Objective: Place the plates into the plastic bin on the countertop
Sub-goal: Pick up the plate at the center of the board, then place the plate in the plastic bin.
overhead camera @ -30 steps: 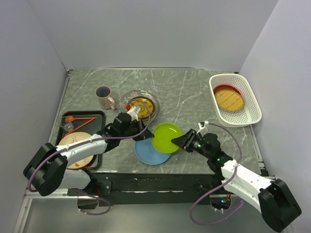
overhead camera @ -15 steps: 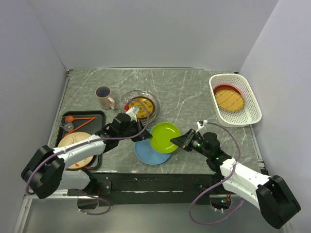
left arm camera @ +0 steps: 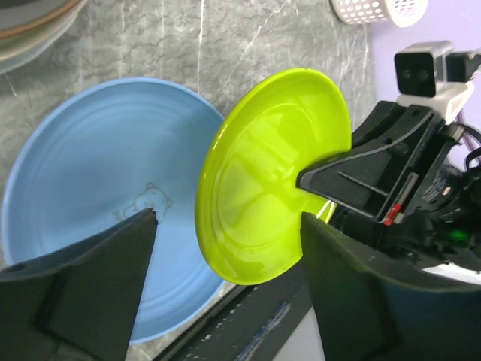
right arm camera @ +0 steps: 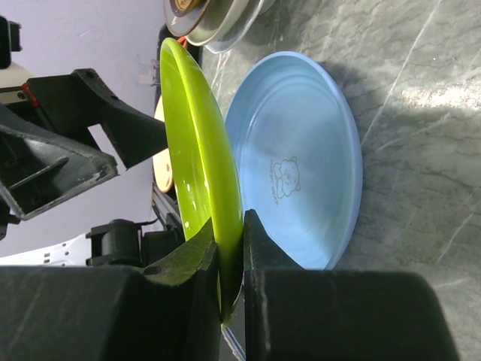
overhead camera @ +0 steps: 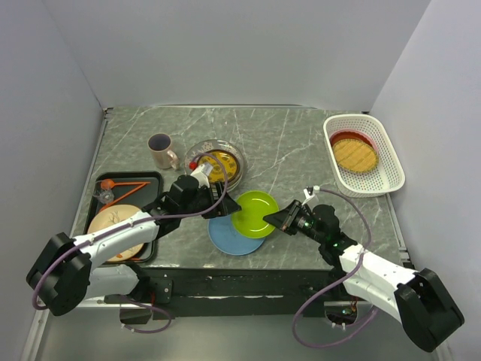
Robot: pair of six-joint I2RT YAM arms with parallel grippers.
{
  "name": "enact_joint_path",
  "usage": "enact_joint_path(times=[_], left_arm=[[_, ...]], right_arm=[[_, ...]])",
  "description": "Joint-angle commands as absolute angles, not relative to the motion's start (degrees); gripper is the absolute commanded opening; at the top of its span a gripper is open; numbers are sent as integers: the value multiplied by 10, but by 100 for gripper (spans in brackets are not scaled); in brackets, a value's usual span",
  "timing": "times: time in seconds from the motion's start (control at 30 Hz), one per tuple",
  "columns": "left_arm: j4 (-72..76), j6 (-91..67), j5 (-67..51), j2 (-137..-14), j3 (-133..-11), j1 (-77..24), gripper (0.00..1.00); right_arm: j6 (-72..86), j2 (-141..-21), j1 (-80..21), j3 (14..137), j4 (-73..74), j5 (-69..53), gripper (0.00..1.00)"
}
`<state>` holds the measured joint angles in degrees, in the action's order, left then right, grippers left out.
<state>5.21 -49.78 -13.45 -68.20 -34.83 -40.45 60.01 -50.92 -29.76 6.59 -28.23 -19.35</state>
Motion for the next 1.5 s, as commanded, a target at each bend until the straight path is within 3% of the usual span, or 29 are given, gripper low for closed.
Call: enact_joint_path(times=[0.0, 0.2, 0.5, 1.07, 1.47], left_arm=[[74, -488, -133, -679, -351, -407, 86], [95, -482, -146, -706, -356, -407, 95], [118, -482, -142, -726, -359, -407, 98], [85, -479, -91, -651, -326, -406, 99], [26, -473, -54, -579, -309, -406, 99]], right_arm=[[594, -487, -301, 74, -291, -184, 0], [590, -440, -301, 66, -248, -165, 0], [584, -416, -301, 69, -203, -156, 0], [563, -562, -257, 125, -282, -203, 0], [544, -606, -156, 177, -272, -266, 0]])
